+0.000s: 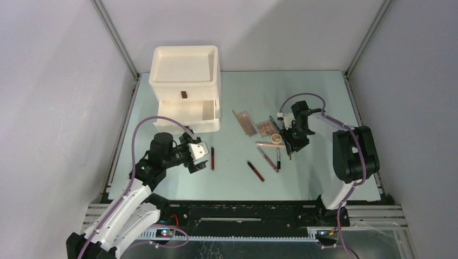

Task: Organize the makeup
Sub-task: Pick up the makeup from the center of the board.

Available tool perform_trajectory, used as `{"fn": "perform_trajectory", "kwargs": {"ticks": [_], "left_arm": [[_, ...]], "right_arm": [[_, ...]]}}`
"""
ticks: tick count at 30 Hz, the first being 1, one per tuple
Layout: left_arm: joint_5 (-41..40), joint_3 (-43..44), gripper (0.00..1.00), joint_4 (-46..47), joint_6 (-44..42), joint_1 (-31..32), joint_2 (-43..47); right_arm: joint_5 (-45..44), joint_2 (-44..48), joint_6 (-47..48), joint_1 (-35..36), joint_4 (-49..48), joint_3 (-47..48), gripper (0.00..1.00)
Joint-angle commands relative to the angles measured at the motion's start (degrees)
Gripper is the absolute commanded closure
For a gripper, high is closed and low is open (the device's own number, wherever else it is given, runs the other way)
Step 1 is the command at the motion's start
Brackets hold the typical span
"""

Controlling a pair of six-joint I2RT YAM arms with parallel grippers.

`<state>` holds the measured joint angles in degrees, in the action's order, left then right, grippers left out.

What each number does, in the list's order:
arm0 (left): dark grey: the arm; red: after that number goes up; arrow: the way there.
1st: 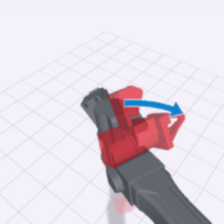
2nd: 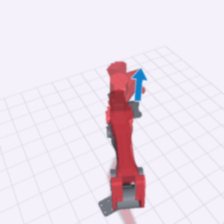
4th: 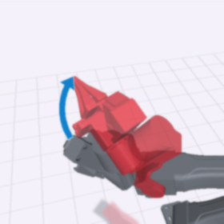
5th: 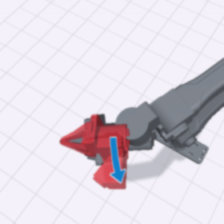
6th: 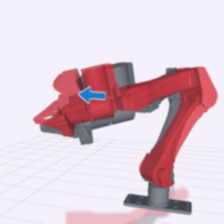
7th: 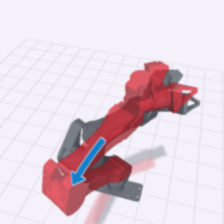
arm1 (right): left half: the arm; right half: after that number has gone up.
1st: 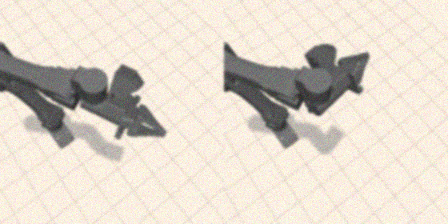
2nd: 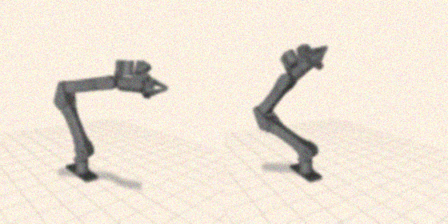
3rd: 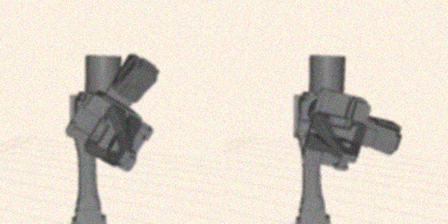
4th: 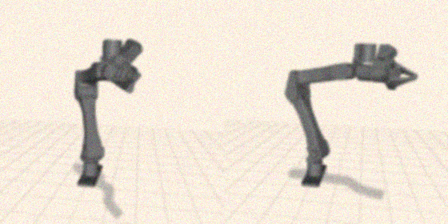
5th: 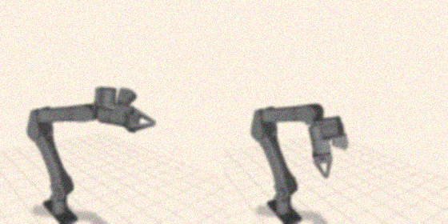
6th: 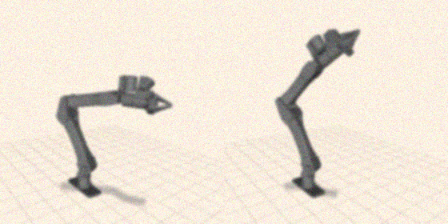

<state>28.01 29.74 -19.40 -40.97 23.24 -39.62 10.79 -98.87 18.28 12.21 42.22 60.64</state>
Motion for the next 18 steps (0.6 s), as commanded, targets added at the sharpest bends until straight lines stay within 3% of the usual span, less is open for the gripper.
{"fn": "perform_trajectory", "kwargs": {"ticks": [1,18], "left_arm": [[-0.4,-0.9,0.0,1.1,0.1,0.3,0.7],[-0.4,-0.9,0.0,1.0,-0.2,0.3,1.1]], "right_arm": [[-2.5,0.6,-1.1,0.7,-1.9,-0.1,0.47],[-0.8,0.9,-0.8,-13.8,-2.8,-0.1,0.73]]}}
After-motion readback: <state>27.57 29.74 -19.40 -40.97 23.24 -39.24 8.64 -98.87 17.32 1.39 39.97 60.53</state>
